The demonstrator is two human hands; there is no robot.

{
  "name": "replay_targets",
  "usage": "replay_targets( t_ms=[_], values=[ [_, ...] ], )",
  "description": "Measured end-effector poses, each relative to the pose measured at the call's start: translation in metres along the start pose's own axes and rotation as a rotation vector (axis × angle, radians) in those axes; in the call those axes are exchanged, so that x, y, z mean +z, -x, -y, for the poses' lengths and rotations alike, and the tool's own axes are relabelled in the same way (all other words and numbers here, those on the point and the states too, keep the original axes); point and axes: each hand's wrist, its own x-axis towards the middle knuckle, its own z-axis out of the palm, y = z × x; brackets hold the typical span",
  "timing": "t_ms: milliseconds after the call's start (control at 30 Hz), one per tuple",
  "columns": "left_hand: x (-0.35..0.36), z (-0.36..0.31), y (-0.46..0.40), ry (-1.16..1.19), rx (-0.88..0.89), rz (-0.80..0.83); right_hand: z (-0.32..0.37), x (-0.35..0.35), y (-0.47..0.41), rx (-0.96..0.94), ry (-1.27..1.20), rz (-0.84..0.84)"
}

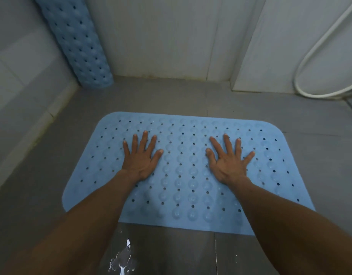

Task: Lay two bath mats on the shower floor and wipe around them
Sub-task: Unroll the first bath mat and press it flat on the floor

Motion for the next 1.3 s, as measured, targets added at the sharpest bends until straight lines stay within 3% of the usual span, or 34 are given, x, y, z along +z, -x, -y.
replay_targets(
  t_ms=[933, 1100, 1300],
  values=[
    [0.007, -0.027, -0.022, -0.022, 0.003, -0.05, -0.022, -0.017, -0.025, 0.025, 0.03, 0.024],
    [-0.013, -0.011, -0.024, 0.036, 0.096, 0.049, 0.003, -0.032, -0.026, 0.045, 0.153, 0.08],
    [-0.047, 0.042, -0.033, 0.01, 0.059, -0.015, 0.079, -0.035, -0.022, -0.094, 0.104, 0.099]
  ],
)
